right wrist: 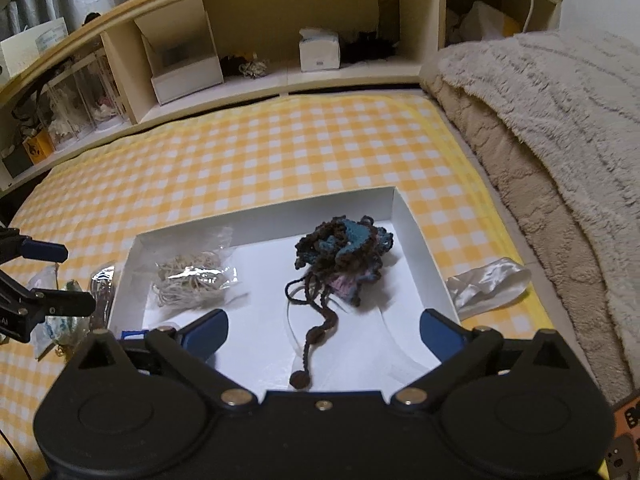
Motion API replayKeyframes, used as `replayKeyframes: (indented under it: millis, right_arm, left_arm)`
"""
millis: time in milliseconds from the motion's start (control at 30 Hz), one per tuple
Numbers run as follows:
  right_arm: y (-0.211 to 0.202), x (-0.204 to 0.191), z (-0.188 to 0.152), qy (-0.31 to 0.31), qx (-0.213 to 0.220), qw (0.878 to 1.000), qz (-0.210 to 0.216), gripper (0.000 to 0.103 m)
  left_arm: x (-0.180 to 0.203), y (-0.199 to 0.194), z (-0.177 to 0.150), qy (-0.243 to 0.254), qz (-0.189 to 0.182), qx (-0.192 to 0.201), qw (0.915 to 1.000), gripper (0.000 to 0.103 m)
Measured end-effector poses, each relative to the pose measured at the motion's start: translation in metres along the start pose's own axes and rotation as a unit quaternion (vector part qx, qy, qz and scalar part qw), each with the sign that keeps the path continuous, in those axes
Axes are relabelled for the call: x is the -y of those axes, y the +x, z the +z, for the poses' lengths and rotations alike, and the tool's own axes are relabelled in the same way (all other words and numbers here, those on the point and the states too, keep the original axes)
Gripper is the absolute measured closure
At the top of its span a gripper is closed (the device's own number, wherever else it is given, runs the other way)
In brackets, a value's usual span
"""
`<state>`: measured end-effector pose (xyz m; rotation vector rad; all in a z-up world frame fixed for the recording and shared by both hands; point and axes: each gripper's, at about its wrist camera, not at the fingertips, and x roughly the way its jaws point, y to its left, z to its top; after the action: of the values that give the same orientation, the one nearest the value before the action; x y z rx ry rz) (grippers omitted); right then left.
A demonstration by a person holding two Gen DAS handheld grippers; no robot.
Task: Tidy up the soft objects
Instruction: 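Reach the left tool to the white sachet while the right tool reaches the floral pouch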
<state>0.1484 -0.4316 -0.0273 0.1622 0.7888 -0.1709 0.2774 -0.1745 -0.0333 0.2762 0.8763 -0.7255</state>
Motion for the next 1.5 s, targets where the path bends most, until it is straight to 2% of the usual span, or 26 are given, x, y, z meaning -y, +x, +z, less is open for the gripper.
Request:
replayKeyframes:
  millis: [467,967,1267,1500]
  right_arm:
    - [-0.047,-0.021,-0.011,-0.011,0.036,0.999,0.008,0.0]
    - [-0.07,-0.039,-0.021,-0.017,0.043,0.999,-0.002,0.0]
    - [-0.059,-0.051,-0.023,-0.006,0.043,0.999,0.003,0.0]
    - [-0.046,-0.084,-0.021,-0.024,0.044,0.998,0.03,0.0]
  left_arm:
    - [0.018,-0.043,-0.026,-0.016,0.009,0.031,0.9993,0.0]
    - [0.023,-0.077,-0.047,-0.036,0.025,0.06,0.9972,0.0]
    - [-0.007,-0.09,-0.067,-0.07,0.06,0.074,0.9929,0.0]
    - [-0.05,-0.102,-0.086,-0.105,0.102,0.077,0.9862,0.0]
